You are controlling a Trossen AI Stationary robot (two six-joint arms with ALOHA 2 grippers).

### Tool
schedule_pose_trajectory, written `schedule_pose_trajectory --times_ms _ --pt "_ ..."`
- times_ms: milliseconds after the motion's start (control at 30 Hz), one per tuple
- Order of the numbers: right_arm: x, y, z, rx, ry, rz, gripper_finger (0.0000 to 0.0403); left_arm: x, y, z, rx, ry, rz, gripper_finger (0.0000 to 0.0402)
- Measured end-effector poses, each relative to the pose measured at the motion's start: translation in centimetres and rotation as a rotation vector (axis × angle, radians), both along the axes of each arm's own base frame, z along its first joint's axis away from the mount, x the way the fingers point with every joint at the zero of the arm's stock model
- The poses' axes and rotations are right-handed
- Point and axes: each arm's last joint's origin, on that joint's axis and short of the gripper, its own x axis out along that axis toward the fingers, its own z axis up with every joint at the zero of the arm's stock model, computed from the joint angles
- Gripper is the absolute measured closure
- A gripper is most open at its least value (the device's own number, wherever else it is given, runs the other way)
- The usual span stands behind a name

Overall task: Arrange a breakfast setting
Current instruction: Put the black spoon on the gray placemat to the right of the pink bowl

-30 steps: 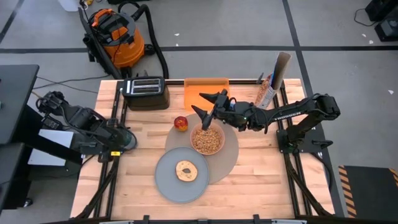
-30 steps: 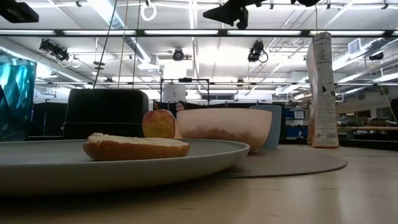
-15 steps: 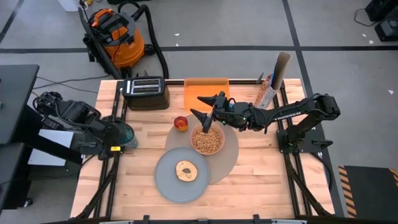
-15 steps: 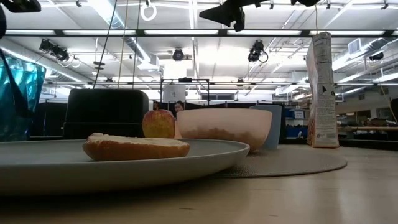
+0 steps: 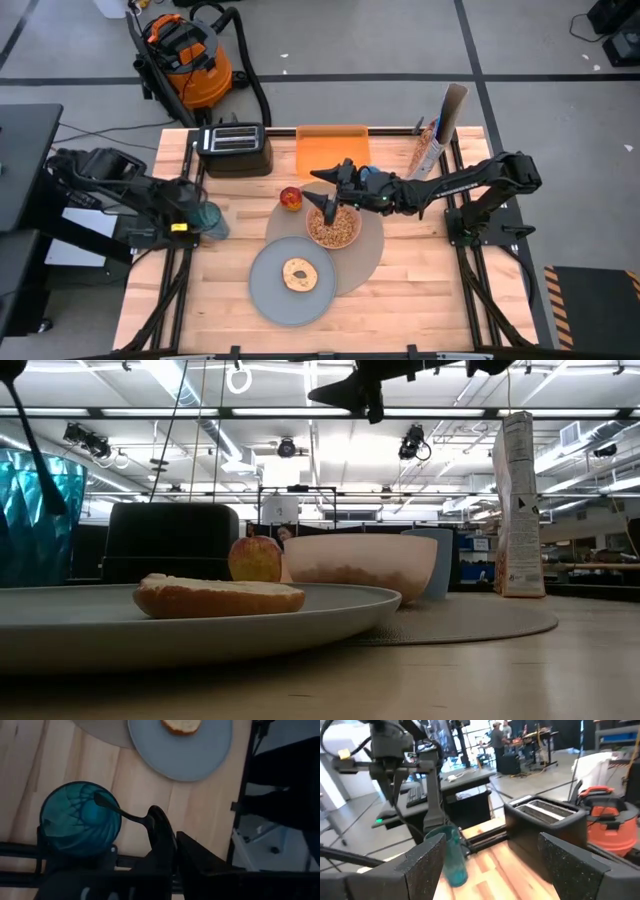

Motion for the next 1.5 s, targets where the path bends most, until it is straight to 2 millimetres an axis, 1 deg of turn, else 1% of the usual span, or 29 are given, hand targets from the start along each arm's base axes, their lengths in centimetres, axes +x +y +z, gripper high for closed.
schedule_pose_trajectory --times_ms 100,367,700,833,1033,1200,1333,1433,1500 --pt "0.2 0.1 -0.4 -0.007 0.023 0.023 0.0080 -0.2 0.1 0.5 -0.031 -0.012 -0.001 0.0383" --pt "0.5 0.2 -0.8 -0.033 0.038 0.046 0.0080 -0.4 0.3 1.3 -0.087 -0.023 0.027 0.0383" --pt "0.5 0.2 -0.9 -0.029 0.039 0.043 0.0080 -0.8 0.5 2.3 -0.107 -0.063 0.033 0.0383" --pt "0.5 0.3 -0.8 -0.030 0.036 0.046 0.0080 -1.2 0.6 3.1 -0.120 -0.098 0.031 0.0383" --pt "0.4 1.2 -0.8 -0.035 0.037 0.044 0.0080 -2.5 1.1 4.4 -0.131 -0.178 0.025 0.0383" --pt "0.2 2.1 -0.7 -0.020 0.023 0.027 0.0080 -4.2 1.7 4.6 -0.138 -0.236 0.033 0.0383" --pt "0.1 3.2 -0.6 -0.002 0.006 0.048 0.0080 -5.8 2.3 4.6 -0.140 -0.293 0.045 0.0383" --pt "0.2 4.0 0.2 0.001 -0.010 0.048 0.0080 -6.6 2.8 4.7 -0.098 -0.347 0.086 0.0383" --pt "0.4 4.4 1.2 -0.005 -0.012 0.052 0.0080 -6.5 2.9 4.9 -0.054 -0.407 0.073 0.0383"
